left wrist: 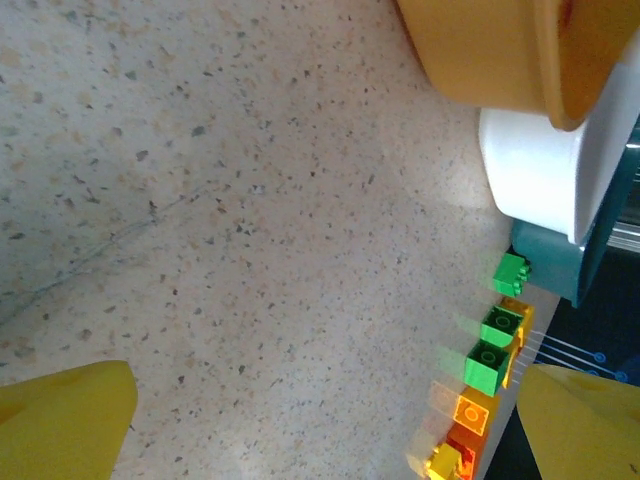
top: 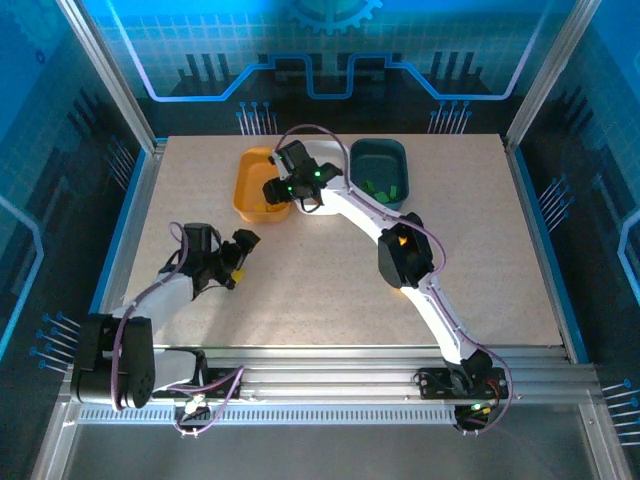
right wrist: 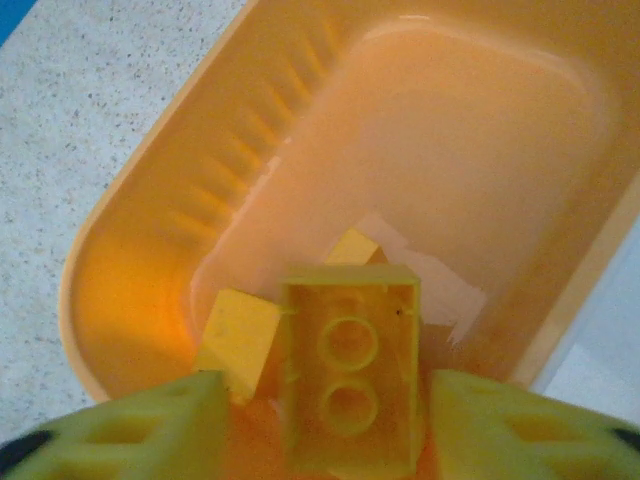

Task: Sort the legos into containers by color

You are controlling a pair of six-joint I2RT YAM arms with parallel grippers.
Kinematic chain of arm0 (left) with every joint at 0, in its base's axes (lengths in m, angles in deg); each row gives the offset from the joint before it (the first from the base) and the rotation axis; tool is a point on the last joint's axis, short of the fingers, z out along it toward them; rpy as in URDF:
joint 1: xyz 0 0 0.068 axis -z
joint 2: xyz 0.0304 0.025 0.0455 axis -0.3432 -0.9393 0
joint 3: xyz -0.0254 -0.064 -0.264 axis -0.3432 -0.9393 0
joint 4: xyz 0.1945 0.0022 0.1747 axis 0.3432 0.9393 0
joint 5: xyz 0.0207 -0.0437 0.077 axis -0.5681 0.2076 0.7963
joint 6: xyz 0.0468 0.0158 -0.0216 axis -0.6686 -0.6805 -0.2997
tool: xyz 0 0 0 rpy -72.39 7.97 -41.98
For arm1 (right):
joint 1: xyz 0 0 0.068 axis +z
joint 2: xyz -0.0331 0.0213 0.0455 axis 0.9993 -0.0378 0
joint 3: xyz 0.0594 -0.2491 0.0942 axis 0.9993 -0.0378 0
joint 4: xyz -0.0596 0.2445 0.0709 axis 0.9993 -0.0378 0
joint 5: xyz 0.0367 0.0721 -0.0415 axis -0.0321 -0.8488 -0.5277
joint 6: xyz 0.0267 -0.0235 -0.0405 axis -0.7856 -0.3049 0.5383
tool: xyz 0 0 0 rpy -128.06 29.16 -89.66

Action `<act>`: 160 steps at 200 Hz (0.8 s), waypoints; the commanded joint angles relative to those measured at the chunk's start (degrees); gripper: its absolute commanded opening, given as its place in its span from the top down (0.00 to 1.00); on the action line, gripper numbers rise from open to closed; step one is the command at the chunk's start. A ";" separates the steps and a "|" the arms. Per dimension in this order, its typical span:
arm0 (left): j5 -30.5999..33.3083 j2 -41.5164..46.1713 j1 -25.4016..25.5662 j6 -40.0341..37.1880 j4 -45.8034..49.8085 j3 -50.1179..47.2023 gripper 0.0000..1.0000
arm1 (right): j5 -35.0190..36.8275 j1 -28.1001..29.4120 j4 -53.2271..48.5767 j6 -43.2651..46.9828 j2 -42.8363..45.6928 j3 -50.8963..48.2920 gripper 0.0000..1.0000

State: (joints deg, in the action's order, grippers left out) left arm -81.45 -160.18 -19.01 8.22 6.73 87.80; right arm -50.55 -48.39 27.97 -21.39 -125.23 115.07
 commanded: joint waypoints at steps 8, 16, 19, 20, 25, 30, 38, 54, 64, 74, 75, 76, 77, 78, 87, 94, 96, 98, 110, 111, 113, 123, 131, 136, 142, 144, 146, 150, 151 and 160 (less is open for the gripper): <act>-3.15 2.23 -0.19 -0.89 -3.51 -1.30 0.01 | 0.25 0.55 -2.71 -0.46 -0.13 3.89 0.29; -3.11 2.59 -0.03 -0.96 -3.89 -1.40 0.01 | 0.91 0.85 -1.84 -0.07 2.15 1.31 0.29; -2.99 2.76 0.10 -0.98 -3.90 -1.44 0.01 | 1.10 0.91 -1.22 0.10 3.25 -0.11 0.29; -2.96 2.75 0.14 -0.99 -3.90 -1.47 0.01 | 1.15 0.95 -0.99 0.19 3.58 -0.63 0.29; -2.78 3.02 0.29 -1.06 -4.11 -1.55 0.01 | 1.59 1.07 0.36 0.48 5.81 -3.60 0.29; -2.55 3.23 0.55 -1.18 -4.38 -1.66 0.01 | 2.16 1.28 2.14 0.61 8.31 -7.12 0.28; -2.02 3.41 1.23 -1.37 -4.75 -1.75 0.01 | 2.99 1.32 5.04 0.52 12.28 -13.18 0.28; -0.03 3.03 3.99 -2.32 -5.46 -1.53 0.01 | 5.89 1.16 10.39 -0.63 22.17 -25.90 0.28; 1.40 2.01 6.44 -2.98 -5.87 -0.87 0.01 | 7.92 0.61 13.02 -1.89 27.58 -33.55 0.28; 2.60 -0.05 9.32 -3.69 -6.45 0.21 0.01 | 9.63 -0.18 14.27 -3.67 32.59 -40.45 0.28; 2.69 -0.28 9.62 -3.79 -6.49 0.29 0.01 | 9.81 -0.30 14.36 -3.85 33.11 -41.10 0.28; 2.73 -0.53 9.91 -3.88 -6.56 0.45 0.01 | 9.90 -0.44 14.40 -4.03 33.54 -41.73 0.28; 2.80 -0.79 10.27 -4.02 -6.59 0.63 0.01 | 10.07 -0.56 14.47 -4.17 33.93 -42.40 0.28; 2.88 -1.05 10.45 -4.17 -6.70 0.80 0.01 | 10.25 -0.62 14.59 -4.37 34.44 -43.09 0.28; 3.07 -3.49 13.22 -5.21 -7.13 2.59 0.01 | 12.09 -1.64 14.89 -5.71 38.48 -49.06 0.28; 3.12 -5.43 15.07 -5.89 -7.24 4.11 0.01 | 13.36 -2.59 14.91 -6.49 41.34 -53.44 0.28; 3.13 -5.96 15.54 -6.15 -7.31 4.55 0.01 | 13.75 -2.85 14.89 -6.65 42.21 -54.43 0.28; 3.17 -6.56 16.08 -6.34 -7.43 4.99 0.01 | 14.11 -3.16 14.81 -6.75 42.93 -55.69 0.28; 3.25 -9.66 18.75 -7.17 -8.38 7.21 0.01 | 17.04 -5.00 12.96 -8.27 47.14 -62.37 0.28; 3.28 -9.88 19.00 -7.24 -8.47 7.39 0.01 | 17.21 -5.26 12.74 -8.44 47.46 -62.83 0.28; 3.34 -10.37 19.45 -7.36 -8.65 7.74 0.01 | 17.55 -5.56 12.24 -8.79 48.11 -63.78 0.28; 3.52 -12.54 21.48 -7.86 -9.23 9.37 0.01 | 19.47 -7.51 9.51 -11.16 51.01 -68.20 0.27; 3.50 -14.27 23.02 -8.49 -9.39 10.87 0.01 | 20.10 -8.87 8.39 -12.74 53.51 -72.04 0.25; 3.46 -15.37 23.86 -8.90 -9.44 11.70 0.01 | 20.31 -9.66 8.21 -13.29 55.12 -74.40 0.24; 3.48 -16.59 24.81 -9.37 -9.44 12.82 0.02 | 20.42 -10.37 8.21 -13.65 56.97 -77.31 0.23; 3.48 -16.86 25.14 -9.50 -9.48 13.12 0.02 | 20.55 -10.53 8.23 -13.74 57.59 -78.17 0.22; 3.48 -17.35 25.44 -9.62 -9.45 13.44 0.02 | 20.67 -10.66 8.21 -13.85 58.14 -78.87 0.22; 3.44 -18.05 26.04 -9.84 -9.52 14.11 0.02 | 20.98 -11.14 8.14 -14.07 59.16 -80.42 0.19; 3.41 -18.29 26.11 -9.94 -9.52 14.22 0.02 | 21.02 -11.27 8.18 -14.11 59.40 -80.78 0.19; 3.20 -19.94 27.20 -10.27 -9.53 15.58 0.02 | 20.71 -12.18 7.80 -14.12 60.74 -83.18 0.17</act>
State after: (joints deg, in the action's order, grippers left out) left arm -78.91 -176.66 5.51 1.22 -1.38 99.60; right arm -32.61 -59.30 38.88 -32.27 -68.55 38.11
